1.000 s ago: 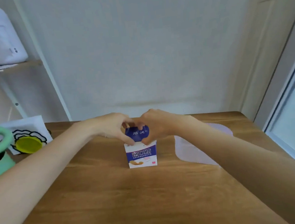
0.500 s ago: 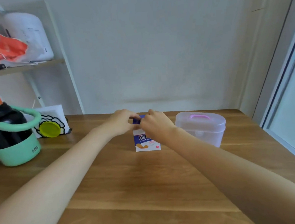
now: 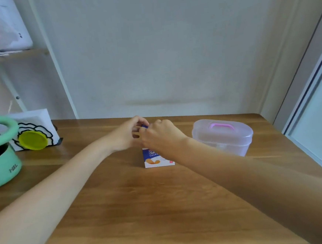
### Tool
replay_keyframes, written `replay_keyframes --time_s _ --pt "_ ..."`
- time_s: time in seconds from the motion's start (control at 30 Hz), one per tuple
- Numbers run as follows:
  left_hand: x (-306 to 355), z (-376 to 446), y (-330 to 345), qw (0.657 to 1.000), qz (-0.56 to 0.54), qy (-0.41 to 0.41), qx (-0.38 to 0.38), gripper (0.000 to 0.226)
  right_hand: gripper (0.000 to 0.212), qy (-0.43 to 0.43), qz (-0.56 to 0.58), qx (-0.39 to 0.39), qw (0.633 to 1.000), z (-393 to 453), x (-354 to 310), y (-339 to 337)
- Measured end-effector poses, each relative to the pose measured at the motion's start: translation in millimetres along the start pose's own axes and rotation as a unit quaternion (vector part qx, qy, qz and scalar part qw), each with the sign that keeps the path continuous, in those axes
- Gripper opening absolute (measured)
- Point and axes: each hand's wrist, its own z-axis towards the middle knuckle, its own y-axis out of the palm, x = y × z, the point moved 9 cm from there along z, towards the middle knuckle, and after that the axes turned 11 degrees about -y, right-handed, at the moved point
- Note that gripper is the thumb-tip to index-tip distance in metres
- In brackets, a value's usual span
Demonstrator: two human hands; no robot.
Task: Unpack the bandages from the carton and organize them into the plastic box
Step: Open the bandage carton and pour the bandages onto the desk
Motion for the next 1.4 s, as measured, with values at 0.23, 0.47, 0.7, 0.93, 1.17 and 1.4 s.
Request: replay_keyframes --time_s 0.23,0.47,0.7,0.93,1.17,1.4 --pt "-2 -3 0 0.999 -0.007 0.036 0.016 0.045 0.023 0.008 0.067 0.003 0.998 2 19 -3" --pt "-6 -5 -1 1.0 -0.015 -0.003 -0.008 0.055 0.026 0.056 0.378 -0.077 0.921 3 62 22" --pt "-15 -7 7 0.998 -0.06 -0.028 -0.019 0.061 0.037 0.04 0.346 -0.139 0.927 14 60 26" --pt "-12 -9 13 0.994 -0.082 -0.05 -0.052 0.051 0.042 0.052 0.363 -0.156 0.917 14 62 29" --pt "-9 -11 14 0.993 -0.076 -0.06 -0.074 0.054 0.048 0.053 0.351 -0.163 0.921 13 60 26" --pt "-7 -15 13 0.993 -0.083 -0.064 -0.06 0.051 0.043 0.037 0.341 -0.195 0.919 16 60 27"
